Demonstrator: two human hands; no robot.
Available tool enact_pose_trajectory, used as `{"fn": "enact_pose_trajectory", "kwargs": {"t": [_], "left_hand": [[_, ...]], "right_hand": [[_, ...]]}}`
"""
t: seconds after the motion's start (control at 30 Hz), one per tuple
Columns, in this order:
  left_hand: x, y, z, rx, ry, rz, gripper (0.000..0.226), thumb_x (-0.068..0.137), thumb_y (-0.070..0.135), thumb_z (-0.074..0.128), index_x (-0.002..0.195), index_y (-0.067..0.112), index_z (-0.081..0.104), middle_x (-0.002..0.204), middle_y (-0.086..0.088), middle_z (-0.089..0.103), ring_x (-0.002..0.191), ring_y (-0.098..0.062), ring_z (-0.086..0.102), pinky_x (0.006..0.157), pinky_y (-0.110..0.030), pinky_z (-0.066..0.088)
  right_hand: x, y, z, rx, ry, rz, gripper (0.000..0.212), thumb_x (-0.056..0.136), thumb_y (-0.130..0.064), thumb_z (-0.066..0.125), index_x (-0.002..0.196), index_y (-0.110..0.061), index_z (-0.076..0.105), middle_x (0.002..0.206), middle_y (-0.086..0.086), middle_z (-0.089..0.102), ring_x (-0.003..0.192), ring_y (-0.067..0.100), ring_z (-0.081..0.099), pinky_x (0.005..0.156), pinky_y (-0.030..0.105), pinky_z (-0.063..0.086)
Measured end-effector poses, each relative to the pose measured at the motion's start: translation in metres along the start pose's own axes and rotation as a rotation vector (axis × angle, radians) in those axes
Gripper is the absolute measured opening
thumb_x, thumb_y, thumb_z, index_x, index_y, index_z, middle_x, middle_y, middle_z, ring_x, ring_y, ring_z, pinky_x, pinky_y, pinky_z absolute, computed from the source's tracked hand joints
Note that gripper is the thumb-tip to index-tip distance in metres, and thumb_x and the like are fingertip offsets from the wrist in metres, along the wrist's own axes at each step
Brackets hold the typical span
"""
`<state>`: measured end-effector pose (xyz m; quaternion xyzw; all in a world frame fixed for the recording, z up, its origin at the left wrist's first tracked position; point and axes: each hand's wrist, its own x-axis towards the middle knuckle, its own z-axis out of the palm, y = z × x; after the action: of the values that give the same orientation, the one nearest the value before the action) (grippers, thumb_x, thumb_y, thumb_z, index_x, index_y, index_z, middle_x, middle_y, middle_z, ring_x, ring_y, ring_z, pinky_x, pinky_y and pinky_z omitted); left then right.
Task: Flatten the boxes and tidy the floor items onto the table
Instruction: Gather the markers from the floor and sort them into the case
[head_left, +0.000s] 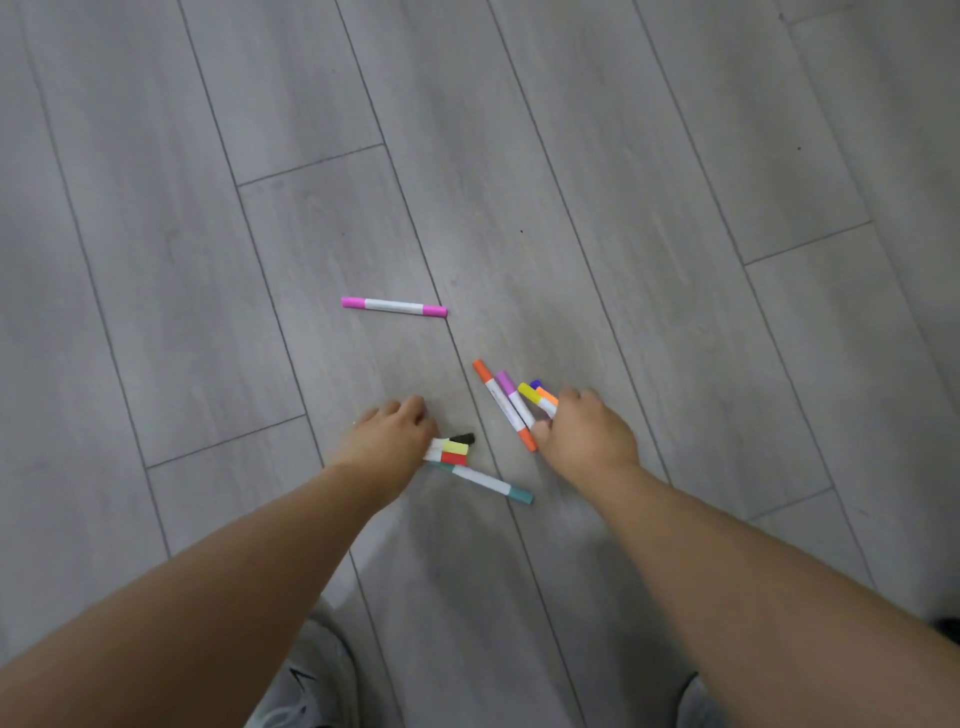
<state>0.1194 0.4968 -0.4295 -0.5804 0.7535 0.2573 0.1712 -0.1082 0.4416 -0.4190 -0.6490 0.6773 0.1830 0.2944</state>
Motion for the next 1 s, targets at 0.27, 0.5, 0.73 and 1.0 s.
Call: {"fn": "enact_pose_trajectory", "kwargs": {"t": [0.27,0.5,0.73,1.0], "left_hand": [[-0.009,0.006,0.002,-0.13,-0.026,-0.159,0.038,0.104,0.031,0.047,0.137,0.018,0.036,0.123,-0.005,0.058,0.107,-0.023,0.052,0.093,-0.034,0.046],[-0.009,0.031,0.002,-0.181,-0.039,-0.03,0.037,0.098,0.014,0.055,0.132,0.02,0.042,0.122,-0.004,0.052,0.096,-0.026,0.06,0.079,-0.036,0.052],[-0.014,0.052,0.016,-0.03,-0.019,0.139,0.024,0.091,0.022,0.067,0.114,0.021,0.059,0.114,-0.004,0.05,0.074,-0.029,0.062,0.062,-0.034,0.045],[-0.017,0.05,0.018,0.024,-0.132,0.085,0.034,0.096,0.022,0.054,0.129,0.014,0.05,0.125,-0.009,0.054,0.112,-0.032,0.056,0.092,-0.041,0.046]], "right_hand": [[0.003,-0.004,-0.018,-0.064,-0.022,-0.105,0.032,0.092,-0.006,0.049,0.122,-0.008,0.039,0.113,0.017,0.058,0.094,0.035,0.06,0.066,0.035,0.037],[0.013,-0.023,-0.01,-0.051,-0.04,-0.114,0.022,0.098,-0.025,0.05,0.111,-0.009,0.057,0.11,0.015,0.063,0.097,0.035,0.064,0.067,0.032,0.04],[0.014,-0.022,0.006,-0.154,0.002,-0.122,0.032,0.089,-0.023,0.063,0.115,-0.008,0.055,0.116,0.012,0.059,0.1,0.034,0.063,0.068,0.033,0.039],[0.01,0.001,-0.003,-0.173,-0.043,-0.216,0.044,0.091,-0.046,0.057,0.114,-0.009,0.053,0.112,0.011,0.059,0.097,0.031,0.058,0.069,0.032,0.036]]}}
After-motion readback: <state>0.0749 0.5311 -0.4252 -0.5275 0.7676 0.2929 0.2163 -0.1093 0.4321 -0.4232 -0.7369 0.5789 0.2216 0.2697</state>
